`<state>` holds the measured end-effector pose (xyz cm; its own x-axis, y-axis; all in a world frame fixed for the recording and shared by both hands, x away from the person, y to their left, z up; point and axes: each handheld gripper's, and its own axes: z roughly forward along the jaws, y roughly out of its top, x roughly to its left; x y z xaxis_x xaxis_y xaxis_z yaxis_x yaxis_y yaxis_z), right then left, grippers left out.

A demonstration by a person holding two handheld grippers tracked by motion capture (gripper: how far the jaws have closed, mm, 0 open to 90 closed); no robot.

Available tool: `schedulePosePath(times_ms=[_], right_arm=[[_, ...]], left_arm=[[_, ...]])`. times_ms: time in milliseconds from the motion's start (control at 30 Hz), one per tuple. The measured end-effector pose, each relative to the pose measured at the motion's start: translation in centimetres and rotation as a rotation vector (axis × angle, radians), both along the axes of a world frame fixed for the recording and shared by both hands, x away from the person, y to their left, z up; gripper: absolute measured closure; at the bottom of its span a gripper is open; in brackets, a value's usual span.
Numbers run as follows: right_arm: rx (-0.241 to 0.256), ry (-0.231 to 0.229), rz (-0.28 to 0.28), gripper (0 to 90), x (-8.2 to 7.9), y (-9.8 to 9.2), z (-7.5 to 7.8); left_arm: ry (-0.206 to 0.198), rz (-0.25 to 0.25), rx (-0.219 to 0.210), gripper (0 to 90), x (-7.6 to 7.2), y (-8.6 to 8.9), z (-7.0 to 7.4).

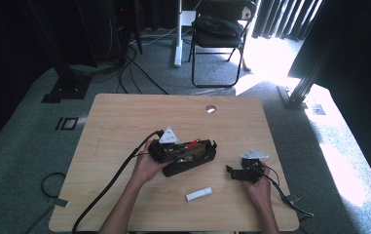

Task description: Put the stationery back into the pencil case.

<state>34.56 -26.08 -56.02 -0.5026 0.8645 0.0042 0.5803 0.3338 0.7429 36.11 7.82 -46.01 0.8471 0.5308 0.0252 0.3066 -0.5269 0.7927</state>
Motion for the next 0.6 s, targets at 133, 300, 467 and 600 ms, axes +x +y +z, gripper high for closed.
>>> schedulePosePath(times_ms=[133,300,467,600], right_arm=[[0.001,0.001,-0.001,18.0,0.0,0.0,0.0],[0.002,0.003,-0.002,18.0,0.0,0.0,0.0],[0.001,0.002,-0.001,18.0,0.0,0.0,0.0],[0.001,0.002,-0.001,18.0,0.0,0.0,0.0]], left_arm=[[-0.005,-0.002,0.004,79.6,0.1,-0.1,-0.2],[-0.005,-0.006,0.008,79.6,0.3,-0.2,-0.5],[-0.007,-0.013,0.009,79.6,0.4,-0.4,-0.8],[-0.010,-0.023,0.003,79.5,0.6,-0.5,-1.1]])
